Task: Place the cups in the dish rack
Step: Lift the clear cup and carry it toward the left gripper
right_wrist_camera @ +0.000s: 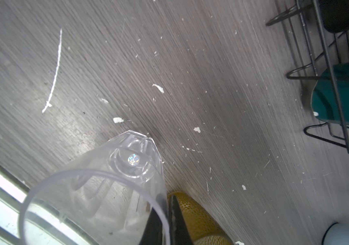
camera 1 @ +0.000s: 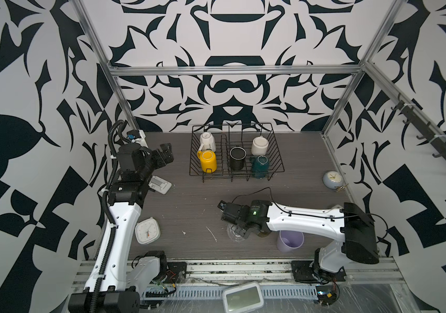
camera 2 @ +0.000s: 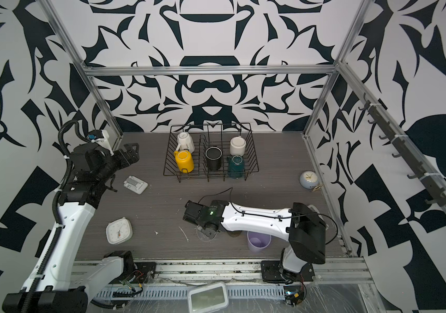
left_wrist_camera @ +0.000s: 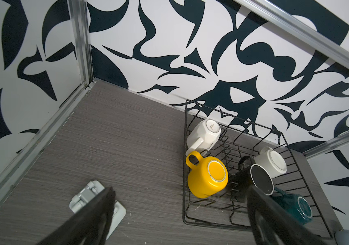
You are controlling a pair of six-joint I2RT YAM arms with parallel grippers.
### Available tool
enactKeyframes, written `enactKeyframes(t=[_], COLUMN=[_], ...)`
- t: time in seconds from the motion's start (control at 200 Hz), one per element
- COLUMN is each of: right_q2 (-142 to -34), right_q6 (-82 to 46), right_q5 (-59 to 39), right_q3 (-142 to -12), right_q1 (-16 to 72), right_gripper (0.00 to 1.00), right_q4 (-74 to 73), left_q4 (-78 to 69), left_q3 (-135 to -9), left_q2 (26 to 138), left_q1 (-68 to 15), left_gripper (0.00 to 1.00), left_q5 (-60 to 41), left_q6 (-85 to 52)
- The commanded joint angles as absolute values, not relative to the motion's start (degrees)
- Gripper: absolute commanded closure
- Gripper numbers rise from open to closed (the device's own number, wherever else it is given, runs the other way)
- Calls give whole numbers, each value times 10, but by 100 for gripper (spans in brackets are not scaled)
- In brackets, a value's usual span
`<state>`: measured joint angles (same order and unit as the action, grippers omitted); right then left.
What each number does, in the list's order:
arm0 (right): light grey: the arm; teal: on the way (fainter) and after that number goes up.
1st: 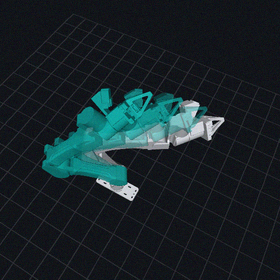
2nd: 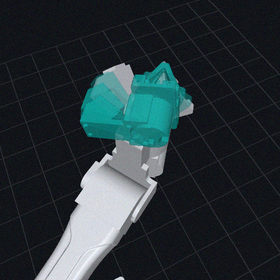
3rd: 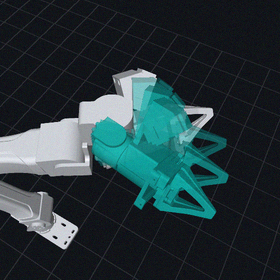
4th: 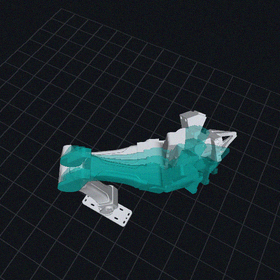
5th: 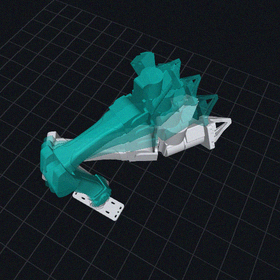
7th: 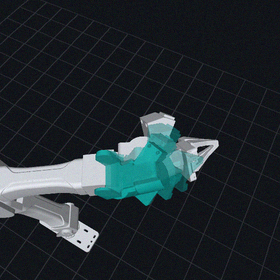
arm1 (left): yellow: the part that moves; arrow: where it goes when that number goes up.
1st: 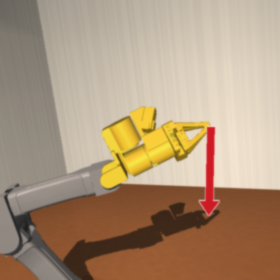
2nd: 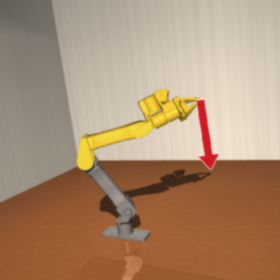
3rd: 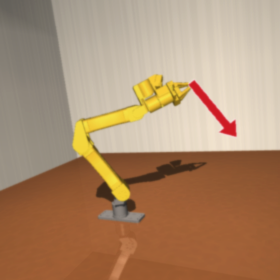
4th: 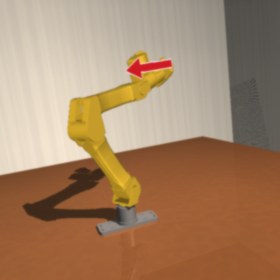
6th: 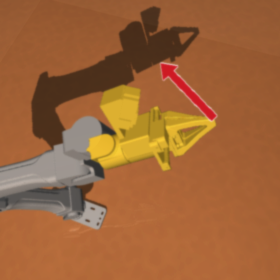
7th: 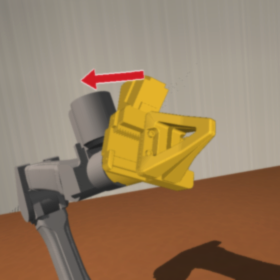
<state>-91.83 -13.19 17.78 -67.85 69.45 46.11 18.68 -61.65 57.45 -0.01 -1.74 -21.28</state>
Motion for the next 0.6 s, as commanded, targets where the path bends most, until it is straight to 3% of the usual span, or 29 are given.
enactKeyframes(t=[0.0,0.27,0.595], right_q2=[-887,-776,-623], right_q6=[-163,-212,-267], right_q5=[175,74,-73], right_q3=[-679,-619,-566], right_q1=[682,596,467], right_gripper=[100,100,100], right_q4=[435,375,285], left_q4=[156,68,-182], left_q3=[-603,-548,-436], left_q2=[557,526,480], left_q1=[2,3,2], left_gripper=[1,1,0], left_q5=[-34,-105,-261], left_q6=[-227,-247,-293])
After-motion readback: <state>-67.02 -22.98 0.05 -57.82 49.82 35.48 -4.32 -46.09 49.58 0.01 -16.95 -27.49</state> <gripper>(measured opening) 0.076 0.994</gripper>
